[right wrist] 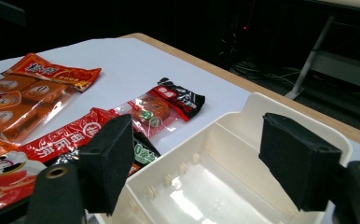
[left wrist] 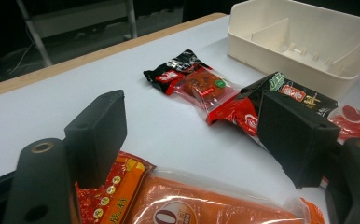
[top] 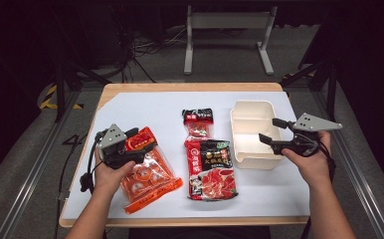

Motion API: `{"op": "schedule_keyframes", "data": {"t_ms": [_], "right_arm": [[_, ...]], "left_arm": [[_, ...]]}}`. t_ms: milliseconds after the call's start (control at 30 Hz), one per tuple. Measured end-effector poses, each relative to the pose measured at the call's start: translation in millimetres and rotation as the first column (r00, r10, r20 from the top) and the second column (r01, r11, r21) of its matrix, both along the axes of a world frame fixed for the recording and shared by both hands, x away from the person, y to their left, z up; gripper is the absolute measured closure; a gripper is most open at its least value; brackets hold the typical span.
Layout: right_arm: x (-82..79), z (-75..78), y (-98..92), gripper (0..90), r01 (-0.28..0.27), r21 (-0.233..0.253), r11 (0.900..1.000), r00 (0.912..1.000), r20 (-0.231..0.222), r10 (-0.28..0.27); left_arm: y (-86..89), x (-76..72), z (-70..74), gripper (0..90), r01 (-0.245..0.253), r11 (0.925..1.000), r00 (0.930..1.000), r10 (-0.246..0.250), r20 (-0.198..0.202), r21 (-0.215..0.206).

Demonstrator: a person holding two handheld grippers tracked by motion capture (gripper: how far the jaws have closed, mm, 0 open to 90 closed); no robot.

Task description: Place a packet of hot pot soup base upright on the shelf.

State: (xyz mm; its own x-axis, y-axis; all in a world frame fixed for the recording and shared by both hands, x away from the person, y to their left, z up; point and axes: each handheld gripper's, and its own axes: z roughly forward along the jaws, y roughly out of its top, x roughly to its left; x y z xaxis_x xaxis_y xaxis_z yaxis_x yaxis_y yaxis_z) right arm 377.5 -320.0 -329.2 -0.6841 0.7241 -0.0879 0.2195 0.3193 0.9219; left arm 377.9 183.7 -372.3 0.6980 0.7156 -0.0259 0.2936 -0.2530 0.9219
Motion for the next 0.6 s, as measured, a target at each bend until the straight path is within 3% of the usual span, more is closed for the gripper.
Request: {"op": "schedule_keyframes", "data": {"t_ms": [167, 267, 600], "right_arm": [[0.0, 0.6, -1.6, 27.7, -0.002, -0.002, 1.0, 1.0, 0.003, 0.002], [0.9, -0.1, -2.7, 27.4, -0.002, 0.0, 1.0, 1.0, -0.003, 0.002], [2.0, -0.2, -2.4, 29.2, -0.005, -0.013, 1.0, 0.9999, -0.013, 0.005]], "left_arm": [[-3.6, 2.8, 3.2, 24.6, 0.013, 0.9998, 0.9999, -0.013, 0.001, -0.014], [-9.8, 8.7, 6.9, 24.2, 0.011, 0.9999, 0.9998, -0.01, -0.017, 0.006], [-25.4, 24.0, 16.6, 21.9, 0.078, 0.9957, 0.9961, -0.08, -0.038, -0.05]]}}
